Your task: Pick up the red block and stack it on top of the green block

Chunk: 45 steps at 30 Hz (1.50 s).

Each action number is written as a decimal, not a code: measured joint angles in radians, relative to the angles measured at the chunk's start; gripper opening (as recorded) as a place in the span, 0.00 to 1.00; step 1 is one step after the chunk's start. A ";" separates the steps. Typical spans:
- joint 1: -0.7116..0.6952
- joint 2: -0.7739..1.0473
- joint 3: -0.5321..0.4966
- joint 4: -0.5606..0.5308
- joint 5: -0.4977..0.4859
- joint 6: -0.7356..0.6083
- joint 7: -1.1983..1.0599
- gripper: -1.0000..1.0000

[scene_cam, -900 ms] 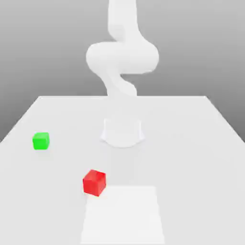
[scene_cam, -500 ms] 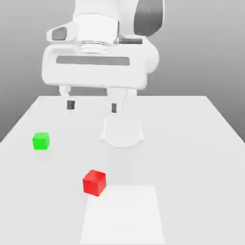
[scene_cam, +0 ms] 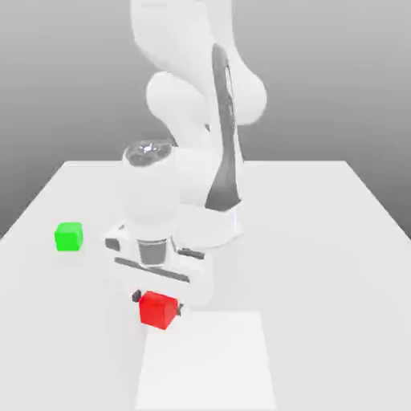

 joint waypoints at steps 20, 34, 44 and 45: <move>-0.279 -0.345 -0.138 -0.039 -0.136 -0.303 0.208 0.00; -0.817 -0.453 -0.366 -0.035 -0.276 -0.407 0.522 0.00; -0.788 -0.400 -0.416 -0.032 -0.197 -0.346 0.483 0.00; -0.781 -0.392 -0.420 -0.032 -0.188 -0.339 0.477 0.00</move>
